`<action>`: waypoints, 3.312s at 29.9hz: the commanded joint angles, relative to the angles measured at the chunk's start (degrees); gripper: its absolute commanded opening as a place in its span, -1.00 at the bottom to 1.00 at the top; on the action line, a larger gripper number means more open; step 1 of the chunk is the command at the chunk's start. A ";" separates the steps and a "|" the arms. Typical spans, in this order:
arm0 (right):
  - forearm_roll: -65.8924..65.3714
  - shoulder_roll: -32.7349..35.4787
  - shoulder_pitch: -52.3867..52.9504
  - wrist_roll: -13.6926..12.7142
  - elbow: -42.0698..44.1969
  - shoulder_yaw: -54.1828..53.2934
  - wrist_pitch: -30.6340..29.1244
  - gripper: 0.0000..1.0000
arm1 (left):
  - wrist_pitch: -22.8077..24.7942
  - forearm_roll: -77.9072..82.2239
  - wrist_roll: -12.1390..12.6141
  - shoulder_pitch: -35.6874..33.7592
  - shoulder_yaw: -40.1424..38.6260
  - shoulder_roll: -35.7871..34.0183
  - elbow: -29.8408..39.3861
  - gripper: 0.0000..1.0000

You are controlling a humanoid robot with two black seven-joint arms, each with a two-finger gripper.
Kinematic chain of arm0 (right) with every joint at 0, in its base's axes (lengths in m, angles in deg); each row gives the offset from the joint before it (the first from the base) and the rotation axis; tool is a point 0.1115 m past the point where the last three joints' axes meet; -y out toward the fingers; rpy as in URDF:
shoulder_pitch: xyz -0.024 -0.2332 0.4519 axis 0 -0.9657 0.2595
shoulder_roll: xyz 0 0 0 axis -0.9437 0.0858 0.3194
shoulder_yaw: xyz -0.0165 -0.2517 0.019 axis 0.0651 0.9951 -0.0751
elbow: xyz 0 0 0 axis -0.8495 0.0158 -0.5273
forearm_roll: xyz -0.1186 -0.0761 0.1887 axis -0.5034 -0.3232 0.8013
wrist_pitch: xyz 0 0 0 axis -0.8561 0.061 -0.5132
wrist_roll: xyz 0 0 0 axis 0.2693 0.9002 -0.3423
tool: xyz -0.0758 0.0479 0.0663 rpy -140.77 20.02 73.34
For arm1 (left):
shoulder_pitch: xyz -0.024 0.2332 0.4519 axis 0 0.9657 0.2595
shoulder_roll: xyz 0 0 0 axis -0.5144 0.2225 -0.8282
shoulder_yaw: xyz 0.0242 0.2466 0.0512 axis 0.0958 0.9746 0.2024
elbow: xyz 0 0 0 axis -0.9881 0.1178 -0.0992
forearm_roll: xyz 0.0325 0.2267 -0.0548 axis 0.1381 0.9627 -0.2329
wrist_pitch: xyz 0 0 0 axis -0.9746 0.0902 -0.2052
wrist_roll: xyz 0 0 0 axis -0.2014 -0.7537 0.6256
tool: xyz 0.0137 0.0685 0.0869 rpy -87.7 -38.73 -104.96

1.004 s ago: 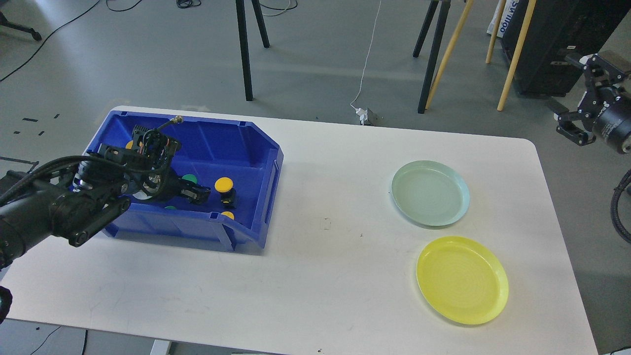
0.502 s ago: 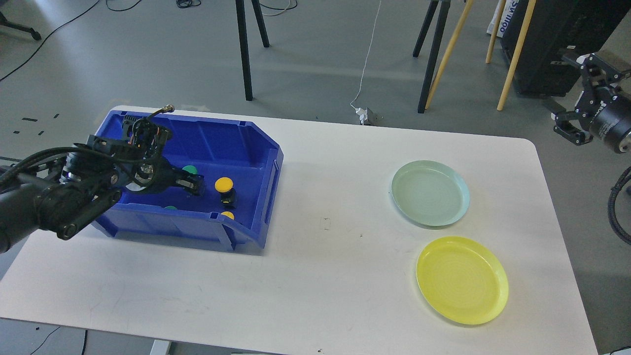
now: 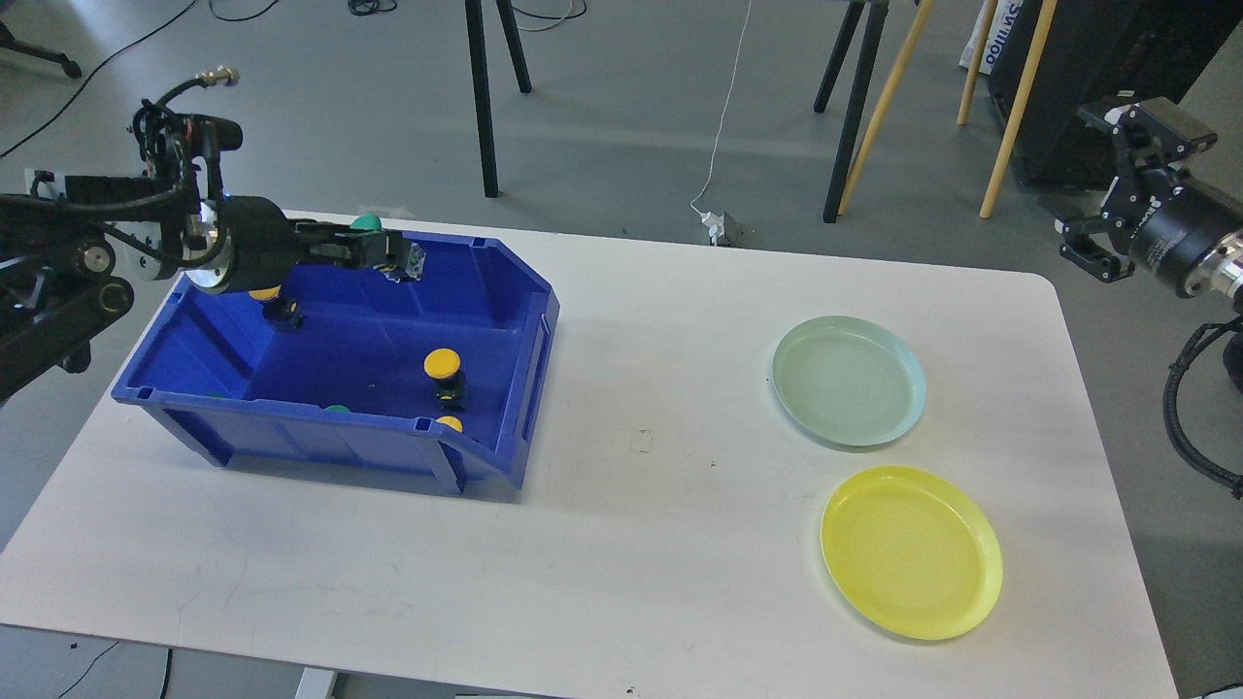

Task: Pass button and place on color plate
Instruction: 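Lift the button and pass it from the left gripper to the right gripper, then carry the button with the right gripper and release it on the green plate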

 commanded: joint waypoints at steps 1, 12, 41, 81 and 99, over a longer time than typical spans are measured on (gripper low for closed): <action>0.19 -2.10 1.44 0.45 -0.87 -0.61 0.00 0.98 | -0.01 -8.63 0.03 -2.99 -4.35 1.52 -0.10 -0.48; 0.10 -7.90 3.81 2.91 -13.96 -2.46 3.29 0.97 | -0.01 -30.55 1.35 -5.81 -6.12 19.18 -4.40 -0.47; -0.25 -18.98 8.21 4.49 -16.00 -1.84 5.76 0.90 | -0.01 -40.39 3.99 -11.53 -5.94 33.08 -17.85 -0.47; -2.98 -18.63 9.88 8.71 -15.64 2.55 7.87 -0.86 | -0.01 -40.48 7.41 -11.53 -5.94 36.86 -19.70 0.83; -2.98 -12.66 8.57 7.40 -10.64 5.44 7.96 -0.84 | -0.01 -39.60 7.77 -11.62 -5.77 30.72 -18.64 0.96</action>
